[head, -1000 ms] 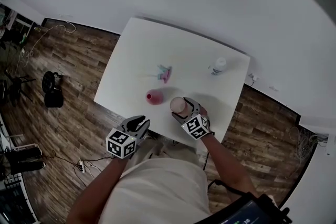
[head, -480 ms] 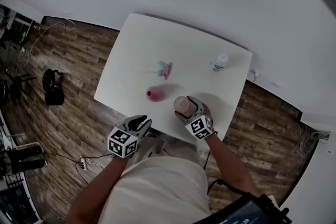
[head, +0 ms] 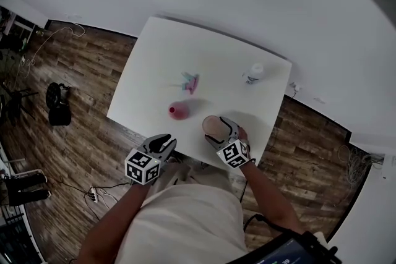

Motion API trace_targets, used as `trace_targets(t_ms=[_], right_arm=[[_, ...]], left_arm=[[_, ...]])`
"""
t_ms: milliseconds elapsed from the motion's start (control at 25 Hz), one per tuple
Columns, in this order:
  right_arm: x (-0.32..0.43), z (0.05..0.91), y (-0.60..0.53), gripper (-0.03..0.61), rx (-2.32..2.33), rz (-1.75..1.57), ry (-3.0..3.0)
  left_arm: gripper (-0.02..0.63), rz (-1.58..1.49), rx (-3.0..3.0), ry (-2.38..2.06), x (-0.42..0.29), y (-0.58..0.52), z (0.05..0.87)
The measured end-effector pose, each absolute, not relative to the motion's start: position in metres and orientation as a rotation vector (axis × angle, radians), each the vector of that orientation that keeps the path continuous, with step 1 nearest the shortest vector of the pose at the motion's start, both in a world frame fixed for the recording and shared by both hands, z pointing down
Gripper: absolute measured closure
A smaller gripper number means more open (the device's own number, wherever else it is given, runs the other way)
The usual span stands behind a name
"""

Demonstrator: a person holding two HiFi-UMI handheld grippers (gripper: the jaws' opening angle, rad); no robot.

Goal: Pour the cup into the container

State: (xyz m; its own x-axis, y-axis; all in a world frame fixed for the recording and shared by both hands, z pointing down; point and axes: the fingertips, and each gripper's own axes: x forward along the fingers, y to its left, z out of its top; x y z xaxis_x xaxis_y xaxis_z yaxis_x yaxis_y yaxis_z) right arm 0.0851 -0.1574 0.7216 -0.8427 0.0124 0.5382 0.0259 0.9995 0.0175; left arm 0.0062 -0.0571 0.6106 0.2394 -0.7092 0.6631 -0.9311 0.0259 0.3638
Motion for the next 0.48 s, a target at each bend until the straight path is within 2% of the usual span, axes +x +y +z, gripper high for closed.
trace_targets(t_ms=[480], right_arm=[[0.108, 0.625, -0.184, 0.215, 0.229, 0.002, -2.664]], left_arm=[[0.518, 0.231, 1.827, -1.651, -0.015, -0.085, 0.562]])
